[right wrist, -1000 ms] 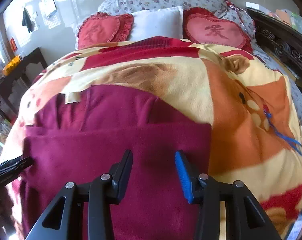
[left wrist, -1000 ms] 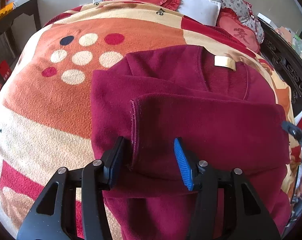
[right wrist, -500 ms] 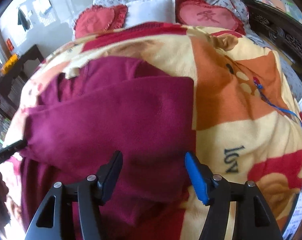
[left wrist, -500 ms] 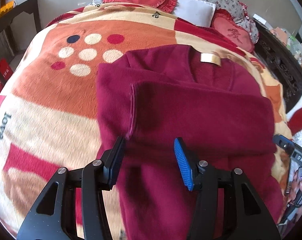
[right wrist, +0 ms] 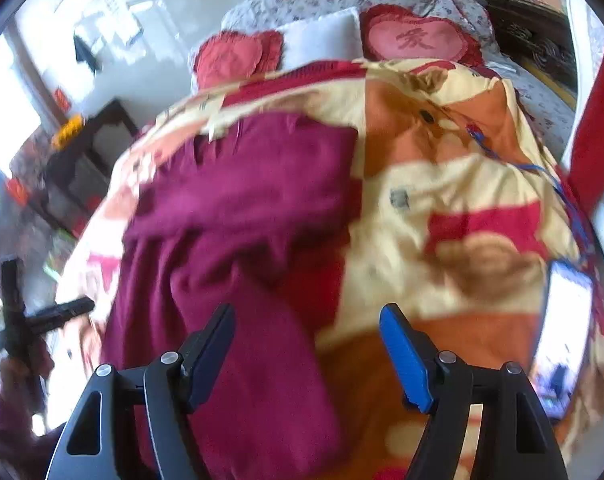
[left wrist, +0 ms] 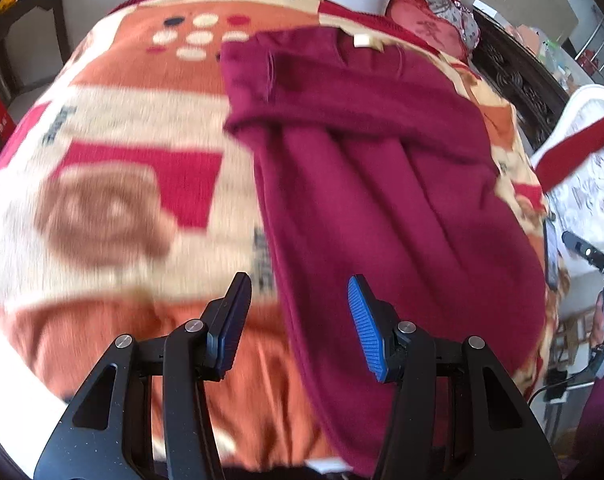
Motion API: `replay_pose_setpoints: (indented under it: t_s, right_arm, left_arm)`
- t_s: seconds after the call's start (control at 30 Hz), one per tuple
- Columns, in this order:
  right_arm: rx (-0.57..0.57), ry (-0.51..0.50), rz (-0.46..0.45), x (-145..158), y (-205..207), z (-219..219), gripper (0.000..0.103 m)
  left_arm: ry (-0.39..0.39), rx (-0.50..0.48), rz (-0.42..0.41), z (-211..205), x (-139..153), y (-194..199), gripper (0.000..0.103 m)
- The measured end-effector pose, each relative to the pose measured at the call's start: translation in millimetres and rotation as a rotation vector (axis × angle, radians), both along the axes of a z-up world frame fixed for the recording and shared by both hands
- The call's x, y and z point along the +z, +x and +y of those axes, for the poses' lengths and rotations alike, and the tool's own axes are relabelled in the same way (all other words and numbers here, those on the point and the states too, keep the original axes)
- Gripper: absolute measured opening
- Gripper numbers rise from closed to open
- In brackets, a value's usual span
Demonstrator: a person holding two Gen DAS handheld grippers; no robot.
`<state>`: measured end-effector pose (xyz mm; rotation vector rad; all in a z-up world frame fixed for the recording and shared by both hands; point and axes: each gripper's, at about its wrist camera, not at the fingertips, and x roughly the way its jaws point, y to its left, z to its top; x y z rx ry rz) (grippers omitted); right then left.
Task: Fold small clothes
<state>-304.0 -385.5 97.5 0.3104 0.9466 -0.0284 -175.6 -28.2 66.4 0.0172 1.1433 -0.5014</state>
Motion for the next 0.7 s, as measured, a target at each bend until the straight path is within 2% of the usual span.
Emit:
replay_pose_setpoints:
  t_s: [0.13,0.27,0.33,0.47,0.7]
  right_arm:
    - [0.046,-0.022,0.017,-2,-34,11,0.072]
    - [0.018,0.038,0.014,-19,-56,8,0.072]
    - [-0.007,0.042,0.006,-26,-61,6,0.072]
    - [-0.053,0.082,-0.007,-39,-62,-3,0.072]
    - [-0.077,0.131,-0.055,-43,-61,-15,0.072]
  left_arm:
    - [0.003,-0.009,0.033,9,-9,-31,0.050]
    - [-0.004,-0.038,0.097,8,-26,-57,0.050]
    - [0.008,-0.032,0.119,9,-35,-69,0.050]
    - [-0.028,-0.025,0.181,10,-47,-78,0.050]
    - [-0.073,-0.035,0.233,-9,-59,-80,0.050]
